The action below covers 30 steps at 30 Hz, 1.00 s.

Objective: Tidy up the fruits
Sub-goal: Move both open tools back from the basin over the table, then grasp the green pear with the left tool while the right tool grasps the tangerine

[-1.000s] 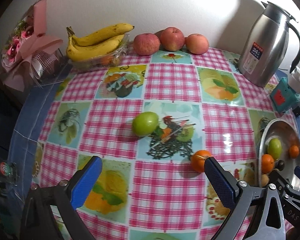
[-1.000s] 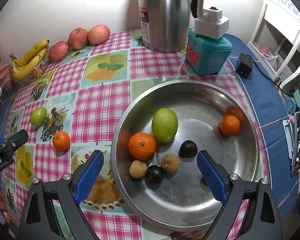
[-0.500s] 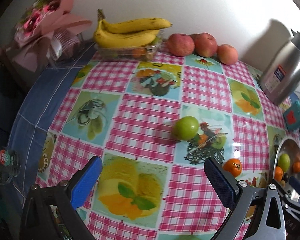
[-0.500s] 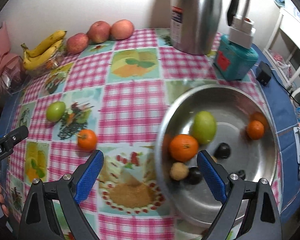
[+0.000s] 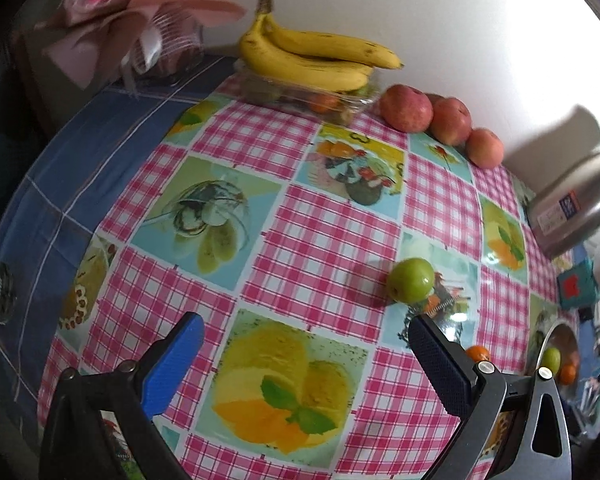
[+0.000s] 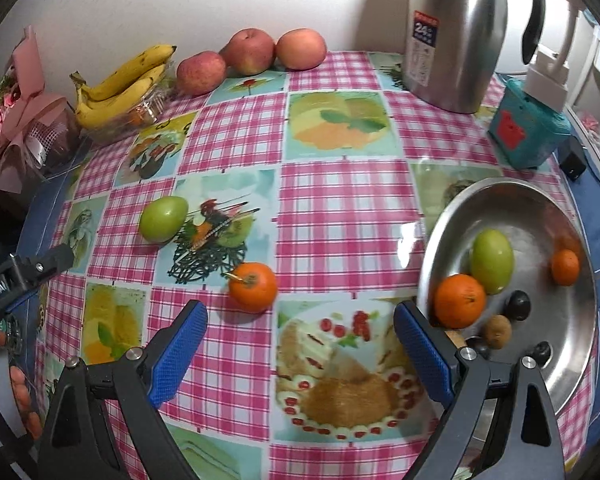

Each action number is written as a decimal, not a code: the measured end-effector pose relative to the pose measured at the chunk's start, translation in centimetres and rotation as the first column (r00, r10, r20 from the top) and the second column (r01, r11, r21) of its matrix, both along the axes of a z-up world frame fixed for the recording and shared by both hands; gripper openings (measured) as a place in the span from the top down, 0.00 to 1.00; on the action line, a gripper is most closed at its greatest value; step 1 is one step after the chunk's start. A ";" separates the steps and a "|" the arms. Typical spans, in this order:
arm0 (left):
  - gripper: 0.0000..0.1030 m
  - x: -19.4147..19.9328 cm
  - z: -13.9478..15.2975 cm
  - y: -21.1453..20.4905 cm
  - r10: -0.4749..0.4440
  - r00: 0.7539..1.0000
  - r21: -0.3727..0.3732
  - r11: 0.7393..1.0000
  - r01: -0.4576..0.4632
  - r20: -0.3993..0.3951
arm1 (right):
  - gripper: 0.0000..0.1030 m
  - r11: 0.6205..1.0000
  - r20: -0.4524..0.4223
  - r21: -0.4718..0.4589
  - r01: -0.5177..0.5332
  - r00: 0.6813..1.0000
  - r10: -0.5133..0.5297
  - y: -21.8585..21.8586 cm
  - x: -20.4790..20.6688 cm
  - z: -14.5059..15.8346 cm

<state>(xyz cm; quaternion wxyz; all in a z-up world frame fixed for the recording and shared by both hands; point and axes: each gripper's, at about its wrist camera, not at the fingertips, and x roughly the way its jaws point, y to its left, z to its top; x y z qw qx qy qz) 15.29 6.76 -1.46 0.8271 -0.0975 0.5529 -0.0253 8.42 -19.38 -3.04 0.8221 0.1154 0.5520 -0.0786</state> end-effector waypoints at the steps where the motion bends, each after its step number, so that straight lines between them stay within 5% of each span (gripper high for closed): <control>1: 0.00 0.1 -0.1 0.4 0.010 1.000 -0.008 1.000 -0.010 0.001 | 0.08 1.000 -0.003 0.001 -0.001 1.000 0.001 0.2 0.1 -0.2; 10: 0.00 0.6 -0.7 2.3 0.080 0.997 -0.042 0.996 -0.079 0.010 | 0.08 1.000 -0.029 0.020 -0.015 0.999 0.016 1.2 1.3 -1.5; 22: 0.00 1.0 -1.6 -5.8 -0.158 0.987 0.047 0.987 0.157 0.024 | 0.08 1.000 -0.069 0.019 -0.024 0.997 0.026 1.5 2.3 -3.6; 30: 0.00 2.3 -2.3 -7.6 -0.204 0.978 0.023 0.979 0.203 0.032 | 0.08 0.999 -0.067 0.023 -0.030 0.997 0.031 1.3 2.8 -4.4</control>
